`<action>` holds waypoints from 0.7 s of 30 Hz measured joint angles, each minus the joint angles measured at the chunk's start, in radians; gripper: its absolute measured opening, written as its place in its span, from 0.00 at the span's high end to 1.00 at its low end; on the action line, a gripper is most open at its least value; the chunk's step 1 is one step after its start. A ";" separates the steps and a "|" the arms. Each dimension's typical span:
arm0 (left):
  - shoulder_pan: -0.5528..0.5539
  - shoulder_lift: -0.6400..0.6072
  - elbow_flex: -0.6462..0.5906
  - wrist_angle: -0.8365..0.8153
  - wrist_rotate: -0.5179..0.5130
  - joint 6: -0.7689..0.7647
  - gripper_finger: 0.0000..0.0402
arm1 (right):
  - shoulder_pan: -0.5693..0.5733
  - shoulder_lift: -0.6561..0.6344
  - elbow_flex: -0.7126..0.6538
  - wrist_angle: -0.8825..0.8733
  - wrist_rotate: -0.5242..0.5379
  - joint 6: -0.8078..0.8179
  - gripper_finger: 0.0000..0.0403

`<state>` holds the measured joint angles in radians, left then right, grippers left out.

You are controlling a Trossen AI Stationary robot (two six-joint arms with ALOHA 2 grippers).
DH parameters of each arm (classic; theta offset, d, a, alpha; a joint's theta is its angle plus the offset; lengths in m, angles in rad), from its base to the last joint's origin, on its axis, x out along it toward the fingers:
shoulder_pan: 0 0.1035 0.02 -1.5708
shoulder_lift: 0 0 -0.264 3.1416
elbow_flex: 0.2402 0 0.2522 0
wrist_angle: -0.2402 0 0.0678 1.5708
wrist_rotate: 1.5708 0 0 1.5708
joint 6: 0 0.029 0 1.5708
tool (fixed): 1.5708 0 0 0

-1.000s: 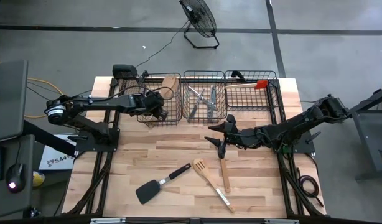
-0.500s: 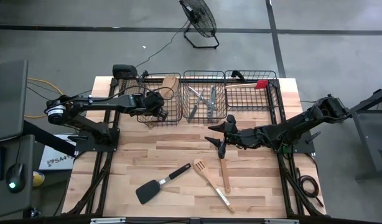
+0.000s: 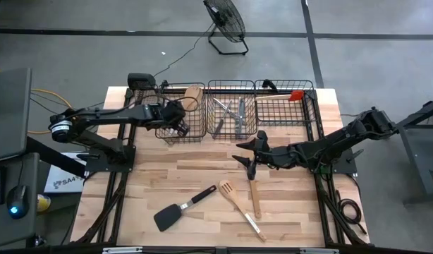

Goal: Pick & Place Kitchen Items
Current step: Put the wooden serving spoon into the left wire basket

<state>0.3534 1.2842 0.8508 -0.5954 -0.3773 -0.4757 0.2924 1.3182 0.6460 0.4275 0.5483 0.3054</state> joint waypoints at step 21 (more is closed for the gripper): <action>-0.176 -0.159 0.039 0.145 -0.099 0.249 1.00 | 0.000 -0.067 -0.001 -0.087 -0.030 0.304 0.45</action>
<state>0.1773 1.1254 0.8898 -0.4502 -0.4764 -0.2272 0.2928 1.2511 0.6453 0.3408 0.5182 0.6097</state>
